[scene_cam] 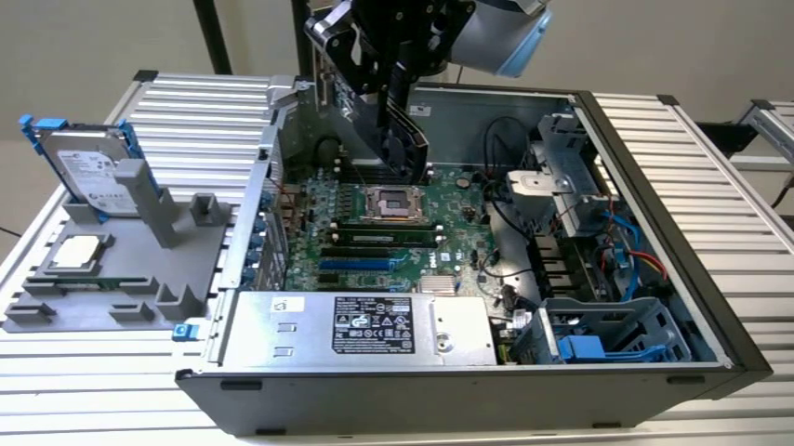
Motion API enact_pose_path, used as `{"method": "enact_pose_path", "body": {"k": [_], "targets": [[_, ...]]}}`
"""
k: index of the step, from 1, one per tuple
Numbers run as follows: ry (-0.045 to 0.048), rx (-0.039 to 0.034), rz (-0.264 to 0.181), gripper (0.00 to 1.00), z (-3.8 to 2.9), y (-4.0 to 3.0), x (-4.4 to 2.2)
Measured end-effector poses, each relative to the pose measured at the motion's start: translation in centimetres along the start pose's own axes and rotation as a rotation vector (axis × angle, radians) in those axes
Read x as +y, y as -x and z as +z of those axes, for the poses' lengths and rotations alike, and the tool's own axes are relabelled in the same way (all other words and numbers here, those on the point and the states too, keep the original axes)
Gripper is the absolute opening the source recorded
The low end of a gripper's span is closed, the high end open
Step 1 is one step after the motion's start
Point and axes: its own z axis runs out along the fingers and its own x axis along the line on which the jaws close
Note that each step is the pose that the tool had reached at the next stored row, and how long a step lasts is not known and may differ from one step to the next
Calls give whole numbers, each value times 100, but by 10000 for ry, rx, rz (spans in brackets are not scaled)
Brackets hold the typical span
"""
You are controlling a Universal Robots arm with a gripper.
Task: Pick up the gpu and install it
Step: 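Insert the gpu into the slot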
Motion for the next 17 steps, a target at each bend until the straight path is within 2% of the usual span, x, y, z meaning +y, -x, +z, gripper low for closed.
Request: {"method": "enact_pose_path", "body": {"k": [17], "targets": [[4, 15, -171, 0, 0, 8, -6]]}}
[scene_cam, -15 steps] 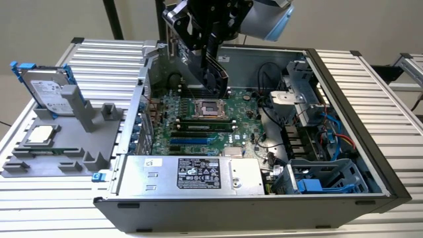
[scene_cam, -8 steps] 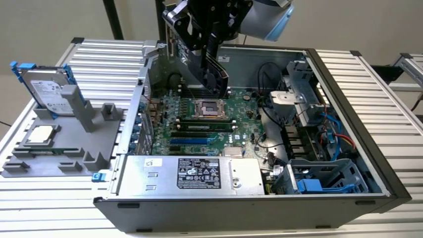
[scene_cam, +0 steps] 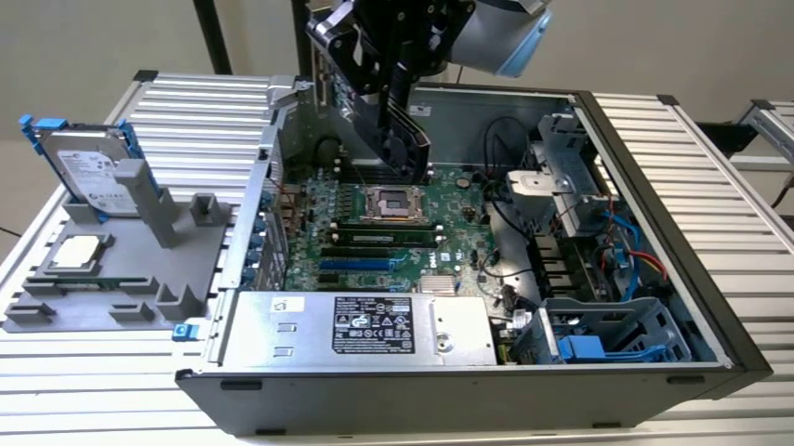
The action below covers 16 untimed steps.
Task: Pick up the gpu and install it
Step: 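Insert the gpu into the slot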
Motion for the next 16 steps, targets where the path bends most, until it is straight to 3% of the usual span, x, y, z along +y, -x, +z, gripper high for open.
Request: {"method": "enact_pose_path", "body": {"k": [16], "targets": [[0, 3, -29, 0, -2, 33, -22]]}}
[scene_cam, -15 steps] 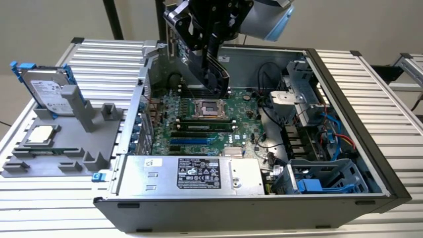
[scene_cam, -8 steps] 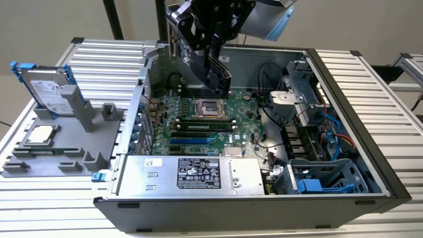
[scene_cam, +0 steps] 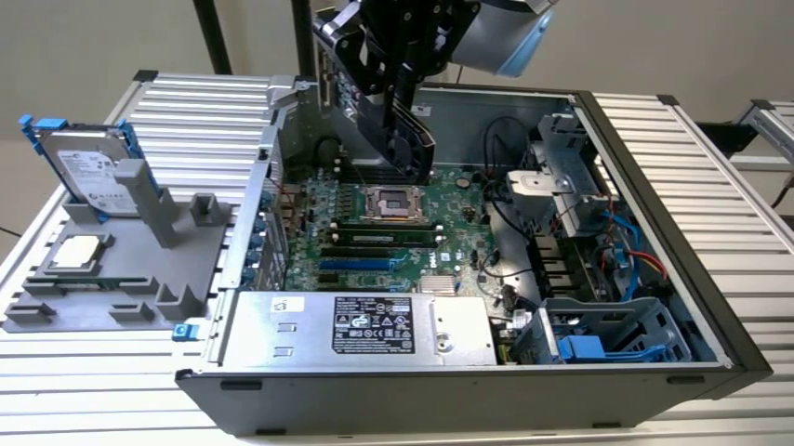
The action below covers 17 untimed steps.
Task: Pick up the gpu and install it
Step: 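Insert the gpu into the slot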
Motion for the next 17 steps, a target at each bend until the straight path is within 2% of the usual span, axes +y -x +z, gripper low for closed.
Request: {"method": "enact_pose_path", "body": {"k": [17], "targets": [[4, 25, -268, 0, 0, 1, -1]]}}
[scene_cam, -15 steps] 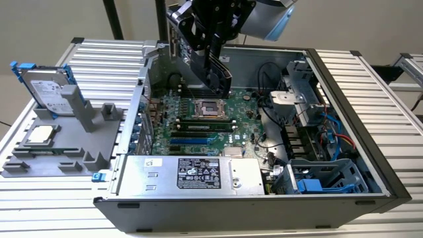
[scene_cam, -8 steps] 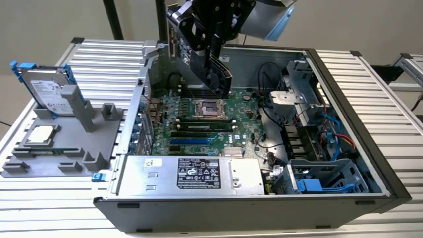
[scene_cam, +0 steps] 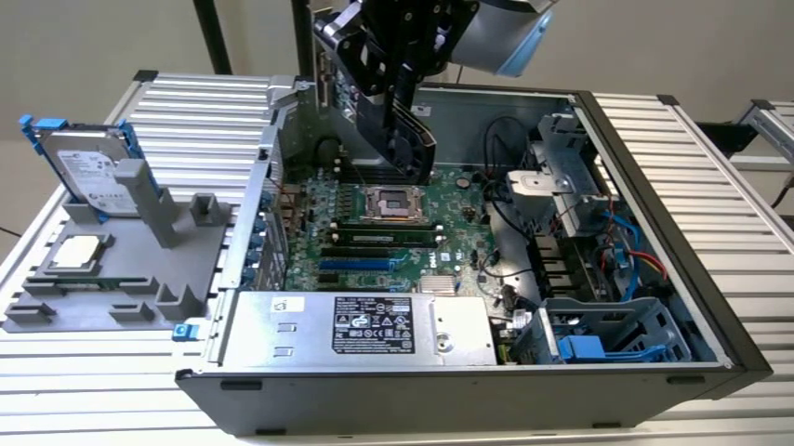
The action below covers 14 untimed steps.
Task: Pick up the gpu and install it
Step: 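Insert the gpu into the slot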
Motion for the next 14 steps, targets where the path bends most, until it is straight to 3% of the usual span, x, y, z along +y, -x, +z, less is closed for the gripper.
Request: {"method": "enact_pose_path", "body": {"k": [14], "targets": [[4, 23, -259, 0, 0, 3, -2]]}}
